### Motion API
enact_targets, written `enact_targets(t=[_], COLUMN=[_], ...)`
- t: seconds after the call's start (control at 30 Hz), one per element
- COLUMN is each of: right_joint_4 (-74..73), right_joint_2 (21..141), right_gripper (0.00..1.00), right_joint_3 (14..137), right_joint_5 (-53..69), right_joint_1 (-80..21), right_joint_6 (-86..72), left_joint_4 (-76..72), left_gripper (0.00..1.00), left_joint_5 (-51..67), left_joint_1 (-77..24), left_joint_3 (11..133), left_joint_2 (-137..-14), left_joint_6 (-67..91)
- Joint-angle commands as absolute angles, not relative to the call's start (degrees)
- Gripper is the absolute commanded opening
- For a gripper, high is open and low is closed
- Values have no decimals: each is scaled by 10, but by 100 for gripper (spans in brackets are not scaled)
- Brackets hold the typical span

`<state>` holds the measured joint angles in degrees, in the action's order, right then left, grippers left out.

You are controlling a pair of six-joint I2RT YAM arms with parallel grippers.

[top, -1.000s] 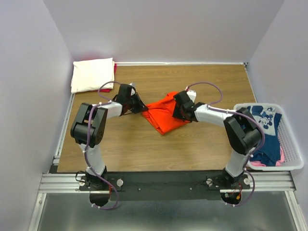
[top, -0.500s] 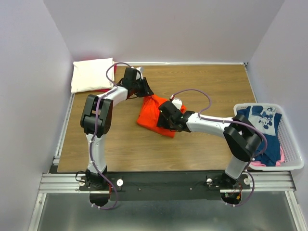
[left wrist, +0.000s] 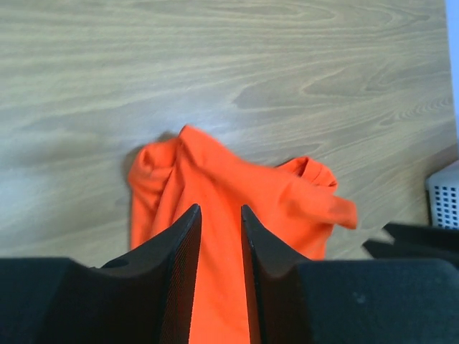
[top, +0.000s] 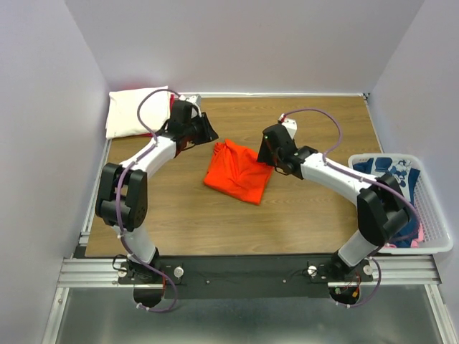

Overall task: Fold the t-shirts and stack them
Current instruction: Fold the tshirt

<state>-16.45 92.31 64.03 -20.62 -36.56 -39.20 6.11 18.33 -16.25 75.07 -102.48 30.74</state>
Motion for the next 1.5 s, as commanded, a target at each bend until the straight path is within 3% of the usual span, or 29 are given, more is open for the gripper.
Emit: enact_targets(t=[0.0, 0.57, 0.97, 1.47], right_joint_4=[-180, -179, -179, -179], right_joint_2=[961, 1052, 1059, 1069], right_gripper=[66, 64, 37, 27], right_joint_3=[673, 716, 710, 715], right_joint_5=[-239, -268, -256, -243], right_joint_1=[-362, -336, -316, -308], right_joint_6=[-324, -294, -305, -316], left_joint_4=[45, 54, 77, 79], left_gripper=[36, 44, 46, 45], left_joint_5=[124, 168, 183, 223], left_joint_1=[-161, -173, -179, -189], left_joint_3=[659, 690, 744, 765], left_joint_2=[-993, -1090, -1129, -1159], left_joint_6=[308, 262, 243, 233])
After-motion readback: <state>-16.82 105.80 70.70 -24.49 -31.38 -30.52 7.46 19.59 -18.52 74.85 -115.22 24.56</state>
